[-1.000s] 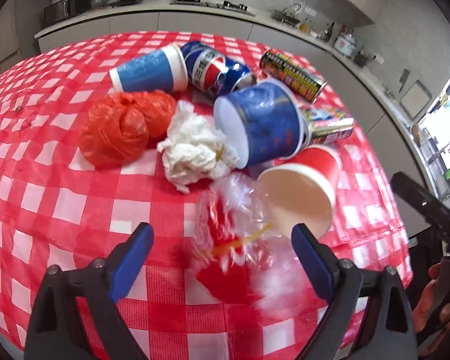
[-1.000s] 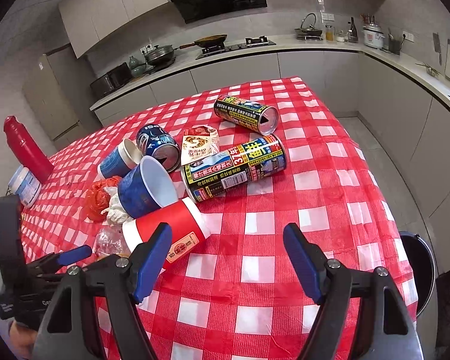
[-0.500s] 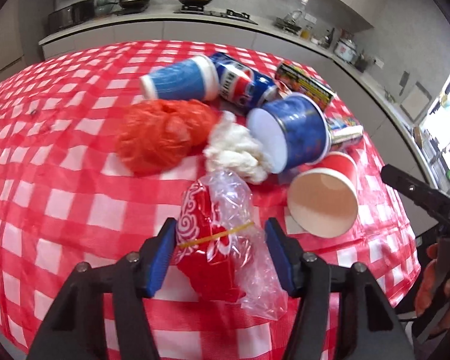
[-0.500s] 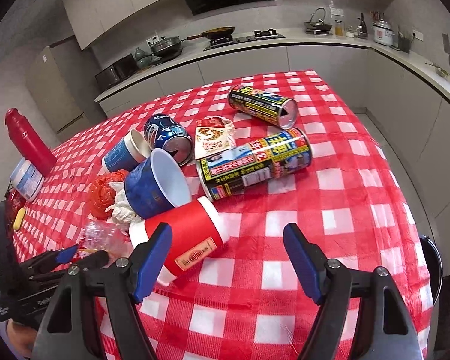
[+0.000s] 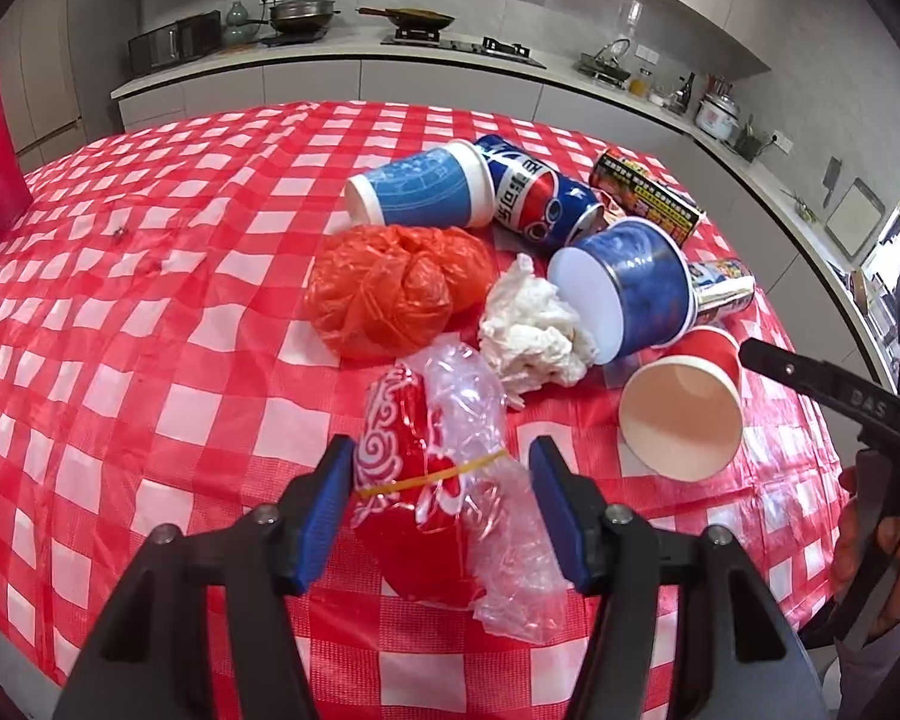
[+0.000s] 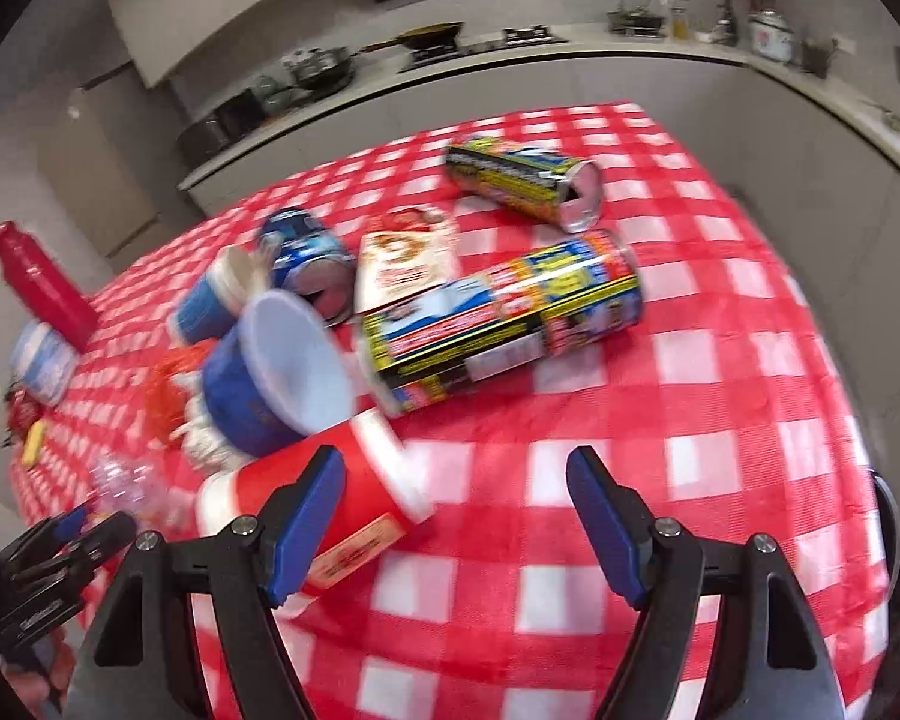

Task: Collect trash
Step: 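Grasp the red-wrapped plastic bag with the left tool while the right tool grasps the red paper cup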

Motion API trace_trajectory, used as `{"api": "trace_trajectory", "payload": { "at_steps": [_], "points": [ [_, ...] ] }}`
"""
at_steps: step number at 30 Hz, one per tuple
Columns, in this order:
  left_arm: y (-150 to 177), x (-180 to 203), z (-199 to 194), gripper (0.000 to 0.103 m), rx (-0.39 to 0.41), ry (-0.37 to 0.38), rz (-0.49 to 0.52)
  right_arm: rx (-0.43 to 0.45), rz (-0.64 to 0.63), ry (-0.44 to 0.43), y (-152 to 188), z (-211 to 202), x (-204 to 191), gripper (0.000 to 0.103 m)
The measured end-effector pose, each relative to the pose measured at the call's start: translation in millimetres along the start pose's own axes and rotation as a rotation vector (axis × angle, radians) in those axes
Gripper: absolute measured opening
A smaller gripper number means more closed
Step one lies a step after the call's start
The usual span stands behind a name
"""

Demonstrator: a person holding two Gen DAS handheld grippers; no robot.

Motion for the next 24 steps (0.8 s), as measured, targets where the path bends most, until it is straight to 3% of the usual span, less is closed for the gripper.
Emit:
{"api": "trace_trajectory", "payload": {
  "at_steps": [4, 8, 15, 24],
  "points": [
    [-0.8, 0.2, -0.9, 0.061, 0.004, -0.005, 0.006, -0.021, -0.064, -0.090, 16.1, -4.9, -24.7, 0.078],
    [-1.6, -3.5, -2.3, 0.061, 0.006, -0.007, -0.002, -0.045, -0.110, -0.101, 31.0, -4.0, -40.8, 0.078],
    [-0.6, -9.4, -8.0, 0.061, 0.021, -0.002, -0.006, -0.095, 0.138, -0.208, 29.4, 1.0, -30.9, 0.078],
    [-9.3, -12.7, -7.4, 0.061, 0.028, 0.036, 0.029, -0.119, 0.206, -0.166, 24.2, 14.7, -47.2, 0.082]
  ]
}}
Point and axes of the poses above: each gripper's, at about its wrist camera, not at the fingertips, and z roughly the way its jaws point, x to its right, y to its underside, the point moved 10 cm from there along z, roughly the way its jaws point, and after that the axes turned 10 degrees about -x, right-handed, at the moved point
